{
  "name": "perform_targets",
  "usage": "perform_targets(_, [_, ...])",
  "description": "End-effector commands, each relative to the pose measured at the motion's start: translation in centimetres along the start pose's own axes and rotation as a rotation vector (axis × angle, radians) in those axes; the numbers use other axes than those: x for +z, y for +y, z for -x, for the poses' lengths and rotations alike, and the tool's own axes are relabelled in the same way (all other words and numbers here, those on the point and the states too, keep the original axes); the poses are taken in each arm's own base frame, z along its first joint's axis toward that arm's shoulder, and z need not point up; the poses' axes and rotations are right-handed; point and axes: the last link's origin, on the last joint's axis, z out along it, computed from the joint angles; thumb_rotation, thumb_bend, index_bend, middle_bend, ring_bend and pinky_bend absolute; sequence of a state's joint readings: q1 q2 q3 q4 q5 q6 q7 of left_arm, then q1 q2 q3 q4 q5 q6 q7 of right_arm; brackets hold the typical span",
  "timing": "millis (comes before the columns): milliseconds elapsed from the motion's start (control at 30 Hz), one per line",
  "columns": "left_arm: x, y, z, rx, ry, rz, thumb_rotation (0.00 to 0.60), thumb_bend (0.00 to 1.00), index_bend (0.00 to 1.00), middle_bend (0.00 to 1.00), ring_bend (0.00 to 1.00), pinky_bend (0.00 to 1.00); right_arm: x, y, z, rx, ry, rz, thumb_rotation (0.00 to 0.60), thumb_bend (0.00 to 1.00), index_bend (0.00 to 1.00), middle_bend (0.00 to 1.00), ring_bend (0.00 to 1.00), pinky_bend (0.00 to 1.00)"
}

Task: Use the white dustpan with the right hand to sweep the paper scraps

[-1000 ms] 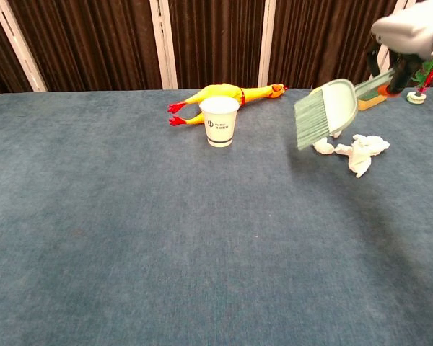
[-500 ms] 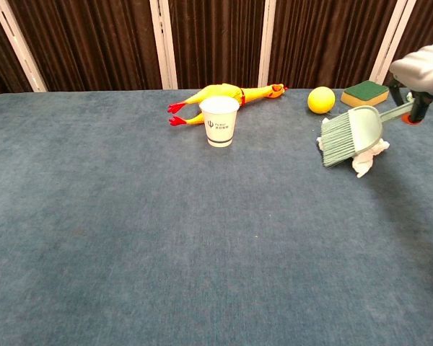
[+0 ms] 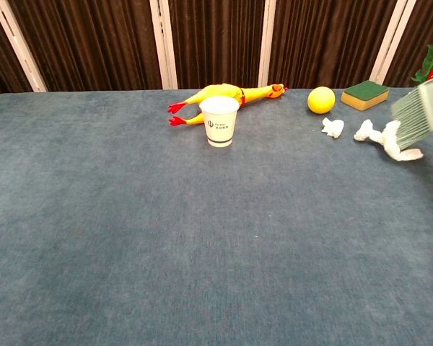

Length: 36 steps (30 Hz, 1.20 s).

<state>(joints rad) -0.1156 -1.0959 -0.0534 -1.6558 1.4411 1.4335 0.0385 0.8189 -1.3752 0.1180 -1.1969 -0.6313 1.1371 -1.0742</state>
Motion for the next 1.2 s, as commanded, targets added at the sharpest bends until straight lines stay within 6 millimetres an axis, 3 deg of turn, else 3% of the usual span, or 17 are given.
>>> perform_targets(33, [0.0, 0.0, 0.0, -0.001, 0.000, -0.001, 0.600, 0.01, 0.00, 0.00, 0.00, 0.00, -0.5, 2.1, -0.2, -0.016, 0.013, 0.027, 0.600, 0.63, 0.80, 0.96, 0.98, 0.85])
perform_targets(167, [0.0, 0.0, 0.0, -0.001, 0.001, 0.000, 0.600, 0.01, 0.00, 0.00, 0.00, 0.00, -1.5, 2.9, -1.4, 0.048, 0.046, 0.015, 0.600, 0.63, 0.80, 0.96, 0.98, 0.85])
perform_targets(333, [0.0, 0.1, 0.1, -0.001, 0.003, 0.003, 0.600, 0.01, 0.00, 0.00, 0.00, 0.00, -4.3, 3.1, -3.8, 0.173, 0.138, -0.060, 0.600, 0.63, 0.80, 0.96, 0.98, 0.85])
perform_targets(700, [-0.1, 0.1, 0.0, -0.005, 0.015, -0.001, 0.600, 0.01, 0.00, 0.00, 0.00, 0.00, -8.4, 3.0, -5.7, 0.208, 0.231, -0.134, 0.600, 0.63, 0.80, 0.96, 0.98, 0.85])
perform_targets(900, [-0.1, 0.1, 0.1, -0.003, 0.010, -0.002, 0.600, 0.01, 0.00, 0.00, 0.00, 0.00, -11.4, 1.0, -5.0, 0.452, 0.095, -0.234, 0.600, 0.63, 0.80, 0.96, 0.98, 0.85])
perform_targets(1200, [-0.1, 0.3, 0.1, -0.004, 0.014, 0.004, 0.600, 0.01, 0.00, 0.00, 0.00, 0.00, -15.2, -4.3, -2.8, 0.566, -0.018, -0.384, 0.600, 0.63, 0.80, 0.96, 0.98, 0.85])
